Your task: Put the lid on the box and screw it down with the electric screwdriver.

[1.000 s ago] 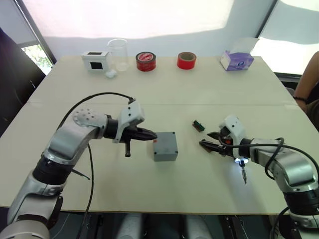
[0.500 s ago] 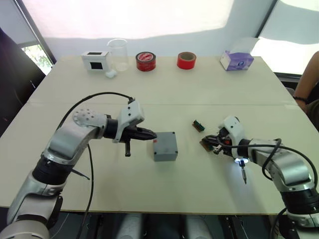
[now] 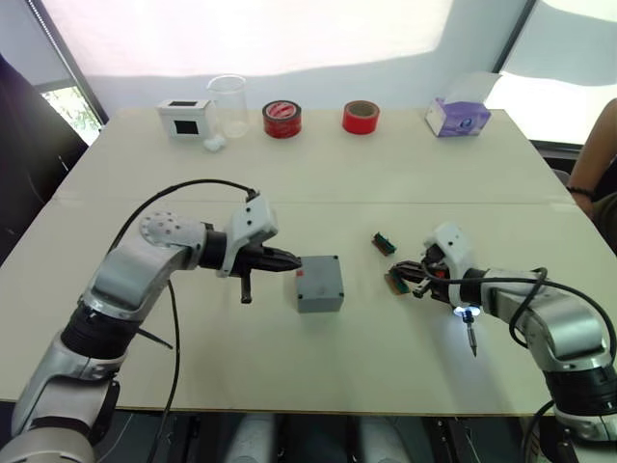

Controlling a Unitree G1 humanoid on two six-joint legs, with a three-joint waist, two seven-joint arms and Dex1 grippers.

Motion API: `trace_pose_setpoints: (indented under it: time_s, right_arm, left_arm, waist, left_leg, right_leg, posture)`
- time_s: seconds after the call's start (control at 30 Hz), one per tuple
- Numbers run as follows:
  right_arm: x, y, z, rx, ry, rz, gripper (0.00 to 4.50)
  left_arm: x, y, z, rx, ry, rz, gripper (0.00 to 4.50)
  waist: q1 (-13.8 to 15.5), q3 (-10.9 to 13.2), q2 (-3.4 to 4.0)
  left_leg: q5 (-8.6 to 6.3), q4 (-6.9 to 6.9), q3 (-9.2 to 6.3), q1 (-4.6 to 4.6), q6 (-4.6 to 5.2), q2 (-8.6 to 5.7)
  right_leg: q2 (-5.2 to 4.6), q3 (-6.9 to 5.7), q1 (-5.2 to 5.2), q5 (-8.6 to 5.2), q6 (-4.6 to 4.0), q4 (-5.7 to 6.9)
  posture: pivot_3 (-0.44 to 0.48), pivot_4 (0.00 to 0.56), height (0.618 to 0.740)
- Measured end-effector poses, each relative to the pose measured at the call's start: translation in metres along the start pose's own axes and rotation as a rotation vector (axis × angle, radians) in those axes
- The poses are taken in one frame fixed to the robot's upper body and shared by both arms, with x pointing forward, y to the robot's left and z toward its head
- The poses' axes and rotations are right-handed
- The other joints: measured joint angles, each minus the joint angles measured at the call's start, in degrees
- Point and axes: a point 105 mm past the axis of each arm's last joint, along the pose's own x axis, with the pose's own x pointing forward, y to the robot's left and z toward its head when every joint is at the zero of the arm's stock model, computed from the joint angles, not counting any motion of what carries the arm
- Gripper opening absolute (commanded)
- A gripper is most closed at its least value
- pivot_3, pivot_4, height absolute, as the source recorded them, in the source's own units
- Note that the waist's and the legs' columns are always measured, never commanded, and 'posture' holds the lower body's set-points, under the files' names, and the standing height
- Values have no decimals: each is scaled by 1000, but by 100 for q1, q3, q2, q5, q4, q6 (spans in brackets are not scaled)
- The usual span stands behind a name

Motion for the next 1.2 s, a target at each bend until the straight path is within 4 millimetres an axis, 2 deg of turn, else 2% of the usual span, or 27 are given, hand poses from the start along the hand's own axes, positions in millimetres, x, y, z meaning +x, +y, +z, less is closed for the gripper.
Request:
trace_pose_setpoints:
  time_s: [0.3,0.4,0.5,0.77,1.2]
  right_arm:
    - [-4,17,30,-27,-78,59,39]
    - [3,27,43,-21,-131,106,39]
    - [16,47,60,-41,-193,183,39]
    - [33,61,56,-53,-200,227,39]
    - [43,70,45,-74,-166,247,39]
  left_arm:
    - [-1,5,-6,-29,3,12,0]
    - [-5,9,-11,-48,14,29,0]
    - [-9,12,-18,-74,25,48,0]
    - [-17,11,-33,-121,44,75,0]
    - [-16,8,-27,-109,30,87,0]
  waist:
    - [6,0,0]
    - [-15,0,0]
    - [-54,0,0]
    - [1,0,0]
    - [-5,0,0]
  left_leg:
    - [0,0,-1,0,0,0]
    - [0,0,-1,2,0,2]
    - [0,-1,-1,2,-1,6]
    - [0,1,-2,1,-1,0]
    - [1,1,-2,1,-2,0]
  right_leg:
    - [0,0,0,0,0,0]
    - [1,0,-2,0,0,3]
    - [6,0,-5,-1,-1,6]
    - [1,1,-3,0,-1,8]
    - [2,1,-5,-1,-1,11]
  posture:
    - [0,150,740]
    - [0,150,740]
    - [0,150,740]
    - [0,150,740]
    - [0,150,740]
